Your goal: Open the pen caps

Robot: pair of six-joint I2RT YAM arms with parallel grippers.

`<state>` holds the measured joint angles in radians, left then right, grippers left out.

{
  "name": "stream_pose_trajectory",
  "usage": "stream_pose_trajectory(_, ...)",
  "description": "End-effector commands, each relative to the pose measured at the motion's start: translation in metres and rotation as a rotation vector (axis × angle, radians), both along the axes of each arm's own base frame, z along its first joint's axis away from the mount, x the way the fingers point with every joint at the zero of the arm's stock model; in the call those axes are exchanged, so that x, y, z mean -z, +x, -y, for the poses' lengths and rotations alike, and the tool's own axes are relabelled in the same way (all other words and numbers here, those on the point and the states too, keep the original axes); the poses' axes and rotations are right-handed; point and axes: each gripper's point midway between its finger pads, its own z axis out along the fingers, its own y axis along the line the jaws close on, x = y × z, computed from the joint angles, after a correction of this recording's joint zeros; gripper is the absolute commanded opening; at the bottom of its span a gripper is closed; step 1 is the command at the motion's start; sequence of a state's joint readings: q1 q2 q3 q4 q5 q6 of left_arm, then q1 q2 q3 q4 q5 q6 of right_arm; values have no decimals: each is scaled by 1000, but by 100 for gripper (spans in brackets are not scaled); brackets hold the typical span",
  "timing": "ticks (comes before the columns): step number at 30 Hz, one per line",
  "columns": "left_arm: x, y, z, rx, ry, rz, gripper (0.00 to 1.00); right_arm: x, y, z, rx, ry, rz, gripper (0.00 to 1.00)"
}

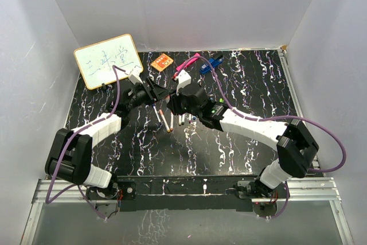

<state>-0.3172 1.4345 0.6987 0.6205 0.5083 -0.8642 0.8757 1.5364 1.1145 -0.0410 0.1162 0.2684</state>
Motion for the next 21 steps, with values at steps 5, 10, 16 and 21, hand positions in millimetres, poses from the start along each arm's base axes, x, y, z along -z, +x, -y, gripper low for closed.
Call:
stream_pose_trajectory(5, -28, 9, 3, -16, -36, 79, 52, -14, 3, -8, -12, 59, 24, 0)
stream_pose_trajectory(10, -29, 9, 5, -12, -47, 81, 47, -13, 3, -8, -7, 61, 22, 0)
stream_pose_trajectory(16, -29, 5, 10, 3, -60, 81, 41, -12, 4, -9, -6, 60, 20, 0)
stream_pose_trajectory(21, -28, 0, 12, 15, -65, 83, 38, -12, 6, -8, 2, 59, 23, 0)
